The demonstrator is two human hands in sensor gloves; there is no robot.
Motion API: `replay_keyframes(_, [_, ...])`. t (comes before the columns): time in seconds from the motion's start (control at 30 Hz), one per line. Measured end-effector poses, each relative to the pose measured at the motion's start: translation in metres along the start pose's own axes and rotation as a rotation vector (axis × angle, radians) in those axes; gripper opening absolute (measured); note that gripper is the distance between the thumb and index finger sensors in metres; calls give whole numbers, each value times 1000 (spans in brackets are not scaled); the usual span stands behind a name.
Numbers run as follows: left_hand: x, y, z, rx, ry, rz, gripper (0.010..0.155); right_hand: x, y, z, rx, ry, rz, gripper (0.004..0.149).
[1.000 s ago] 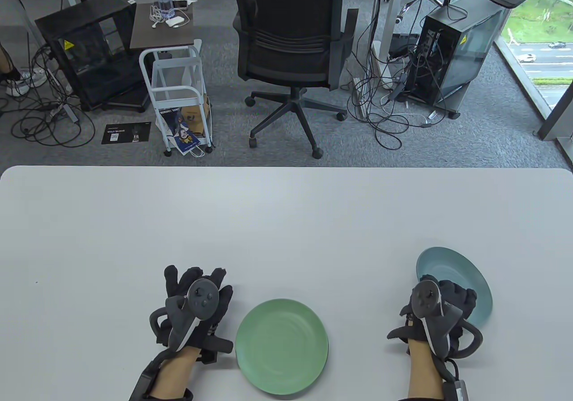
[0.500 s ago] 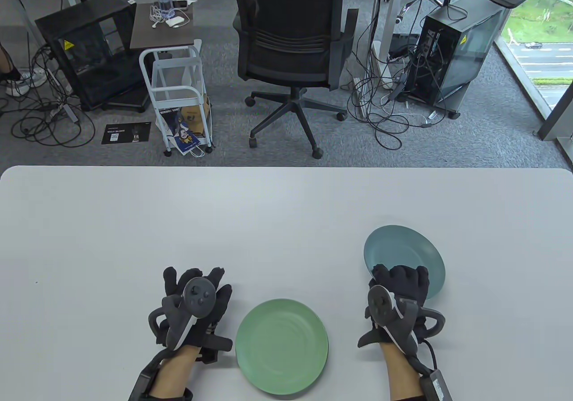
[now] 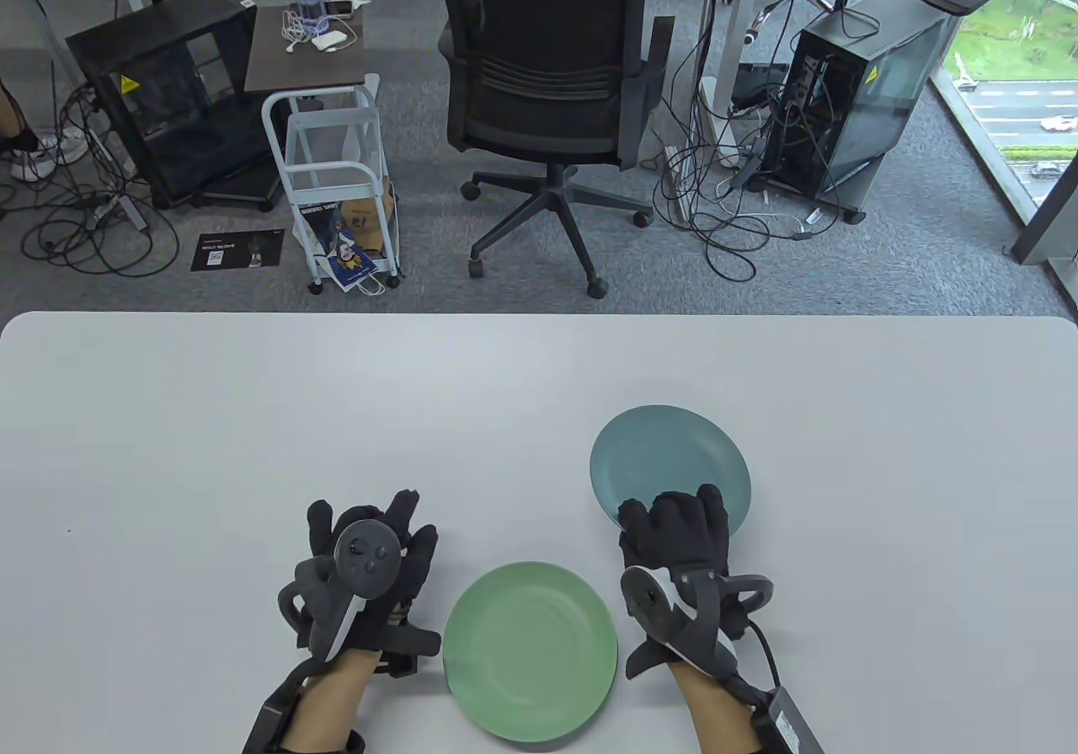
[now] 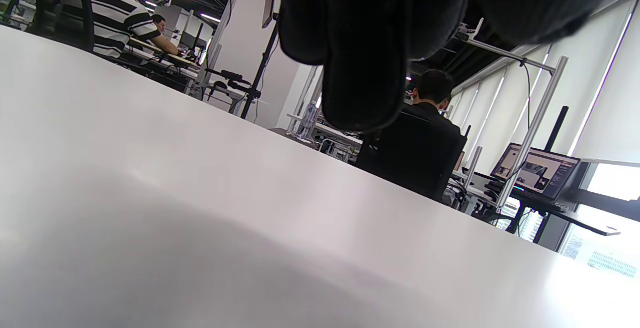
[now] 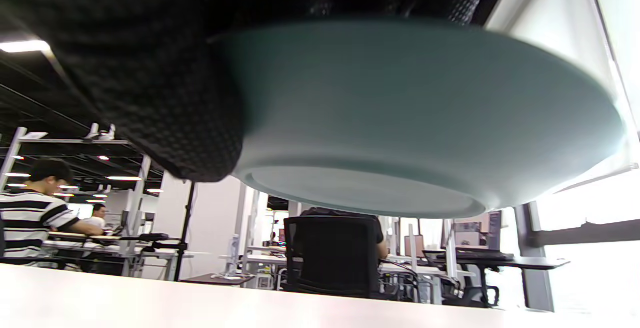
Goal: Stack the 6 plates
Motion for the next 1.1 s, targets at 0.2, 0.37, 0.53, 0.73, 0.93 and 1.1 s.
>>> replay_keyframes(0.2, [1,1,-1,13,14,-1,62,2,-1,-27,-44,-95,-3,37])
replay_keyframes(0.37, [1,2,1,61,42,21,61,4,-3,-49,-83,-165,4,37])
replay_keyframes(0.53, [0,2,3,133,74,70,67,6,-1,-64,-142,-218,-15,37])
replay_keyframes(0.73, [-1,-1,10,256,94,121,70,9,2,-85,-173,-288,-20,37])
replay_keyframes(0.93, [-4,-7,16,346,115,164,72,13,-2,-100,-174,-345,-26,37])
replay_keyframes(1.1, [-5,-12,17,421,112,216,71,17,-3,-111,-187,-393,-30,37])
Point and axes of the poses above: the tracker on the back of each hand, its own z axis roughly to the little-finger side, its own x axis roughly from the fingertips to the wrist, y = z × x, the point moved 3 cm from there along -x, roughly from the wrist to the fingertips, and after that the axes turned 11 degrees about -x, right-handed, at the moved point
